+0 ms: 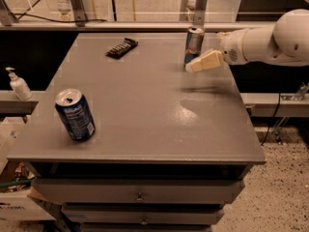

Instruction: Pick redbull can

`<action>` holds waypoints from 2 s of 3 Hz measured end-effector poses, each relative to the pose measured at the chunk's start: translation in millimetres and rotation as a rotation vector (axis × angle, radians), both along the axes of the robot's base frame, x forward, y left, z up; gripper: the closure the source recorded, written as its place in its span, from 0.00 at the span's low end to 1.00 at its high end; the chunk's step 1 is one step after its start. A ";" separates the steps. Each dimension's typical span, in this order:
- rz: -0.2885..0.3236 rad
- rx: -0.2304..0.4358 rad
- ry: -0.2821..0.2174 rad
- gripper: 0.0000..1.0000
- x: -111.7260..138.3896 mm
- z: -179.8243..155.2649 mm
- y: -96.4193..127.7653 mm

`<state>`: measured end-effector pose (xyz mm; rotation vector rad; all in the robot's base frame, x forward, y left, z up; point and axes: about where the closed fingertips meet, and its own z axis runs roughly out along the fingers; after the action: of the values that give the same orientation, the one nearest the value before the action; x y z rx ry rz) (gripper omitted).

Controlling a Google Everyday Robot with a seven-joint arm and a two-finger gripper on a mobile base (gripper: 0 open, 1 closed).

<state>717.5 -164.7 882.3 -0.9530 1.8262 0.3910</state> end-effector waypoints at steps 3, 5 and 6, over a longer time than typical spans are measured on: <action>0.004 0.136 -0.024 0.42 41.1 -17.2 32.5; 0.015 0.158 -0.032 0.88 32.8 8.3 38.0; 0.056 0.206 -0.002 1.00 3.2 22.5 48.9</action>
Offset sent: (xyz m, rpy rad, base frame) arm 0.0501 0.0328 -0.0270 0.1760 -0.0115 -0.0064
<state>720.7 -115.8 904.8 -0.8622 1.7219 0.6008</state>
